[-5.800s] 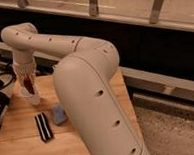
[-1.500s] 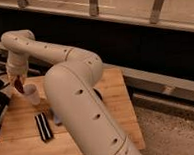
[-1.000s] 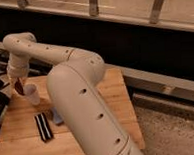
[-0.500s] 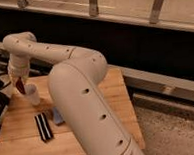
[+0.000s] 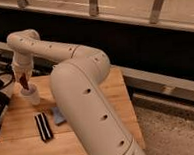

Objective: Place the pepper in the ceramic cup

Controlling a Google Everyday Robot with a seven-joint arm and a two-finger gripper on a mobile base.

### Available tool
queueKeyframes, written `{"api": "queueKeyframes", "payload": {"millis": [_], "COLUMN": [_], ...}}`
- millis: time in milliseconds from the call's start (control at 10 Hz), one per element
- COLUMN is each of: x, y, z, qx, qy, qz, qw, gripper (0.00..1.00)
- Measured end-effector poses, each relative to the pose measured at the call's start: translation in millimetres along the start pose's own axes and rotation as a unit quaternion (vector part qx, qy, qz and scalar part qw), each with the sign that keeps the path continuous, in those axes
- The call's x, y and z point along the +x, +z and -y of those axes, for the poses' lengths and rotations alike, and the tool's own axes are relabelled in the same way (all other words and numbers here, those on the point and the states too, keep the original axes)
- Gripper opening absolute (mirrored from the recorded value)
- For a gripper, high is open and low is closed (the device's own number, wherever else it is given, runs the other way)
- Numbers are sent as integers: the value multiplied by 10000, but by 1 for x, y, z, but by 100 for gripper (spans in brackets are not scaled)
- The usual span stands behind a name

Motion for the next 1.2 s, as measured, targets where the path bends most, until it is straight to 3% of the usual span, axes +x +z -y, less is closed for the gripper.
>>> {"api": "queueKeyframes", "payload": {"millis": [300,600,800,1200], "x": [-9,-14,-10,-5], "y": [10,19,24,29], "z": [1,-7,-6,-7], "qx": [-233,-440,-447,-563], "qy": [38,-148,-137,-181], "qz": [203,151,195,214], "qw": [9995,9988,9987,9980], "gripper": [10,14,4,3]}}
